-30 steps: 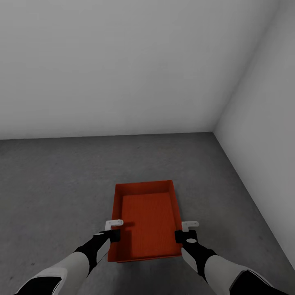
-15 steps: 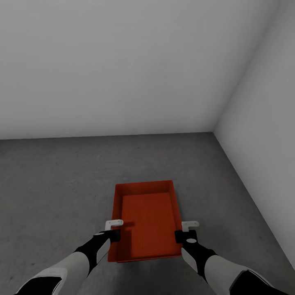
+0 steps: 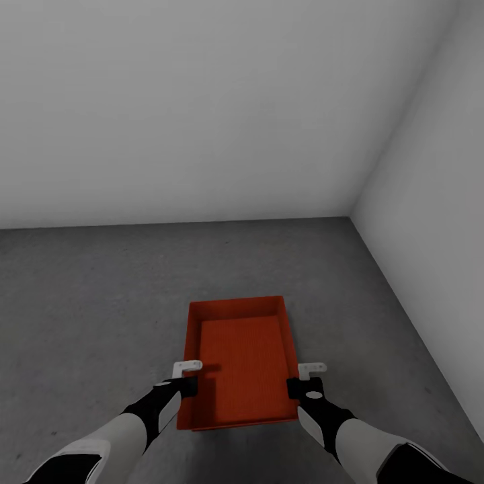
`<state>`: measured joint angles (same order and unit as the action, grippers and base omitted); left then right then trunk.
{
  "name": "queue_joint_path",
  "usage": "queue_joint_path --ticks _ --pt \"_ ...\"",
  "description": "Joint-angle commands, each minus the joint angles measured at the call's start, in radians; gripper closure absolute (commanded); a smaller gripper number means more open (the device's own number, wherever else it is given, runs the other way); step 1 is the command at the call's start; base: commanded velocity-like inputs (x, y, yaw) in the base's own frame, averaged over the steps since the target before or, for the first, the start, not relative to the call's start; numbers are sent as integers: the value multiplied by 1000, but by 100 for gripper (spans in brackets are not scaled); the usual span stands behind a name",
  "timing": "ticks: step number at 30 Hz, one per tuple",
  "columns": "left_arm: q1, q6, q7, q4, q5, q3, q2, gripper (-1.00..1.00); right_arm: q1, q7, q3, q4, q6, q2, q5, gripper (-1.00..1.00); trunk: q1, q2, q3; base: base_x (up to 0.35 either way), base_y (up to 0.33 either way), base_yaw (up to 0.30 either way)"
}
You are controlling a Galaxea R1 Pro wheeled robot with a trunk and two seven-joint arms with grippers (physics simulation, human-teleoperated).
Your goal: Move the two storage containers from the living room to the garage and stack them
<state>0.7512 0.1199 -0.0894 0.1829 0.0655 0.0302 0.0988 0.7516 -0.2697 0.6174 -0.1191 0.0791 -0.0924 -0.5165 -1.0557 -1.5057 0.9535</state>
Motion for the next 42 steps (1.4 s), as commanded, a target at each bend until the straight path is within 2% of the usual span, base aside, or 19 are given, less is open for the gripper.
queue_joint_path --ticks 1,8,42 --pt "-1 6 -10 -39 -59 -52 -2 100 2 -3 -41 -2 4 10 0 100 0 0 1 0 0 0" --pt "-1 6 -10 -39 -59 -52 -2 100 2 -3 -41 -2 4 10 0 100 0 0 8 0 0 0" --pt "-1 7 -7 -39 -59 -52 -2 100 2 -3 -41 -2 4 11 0 100 0 0 15 0 0 0"
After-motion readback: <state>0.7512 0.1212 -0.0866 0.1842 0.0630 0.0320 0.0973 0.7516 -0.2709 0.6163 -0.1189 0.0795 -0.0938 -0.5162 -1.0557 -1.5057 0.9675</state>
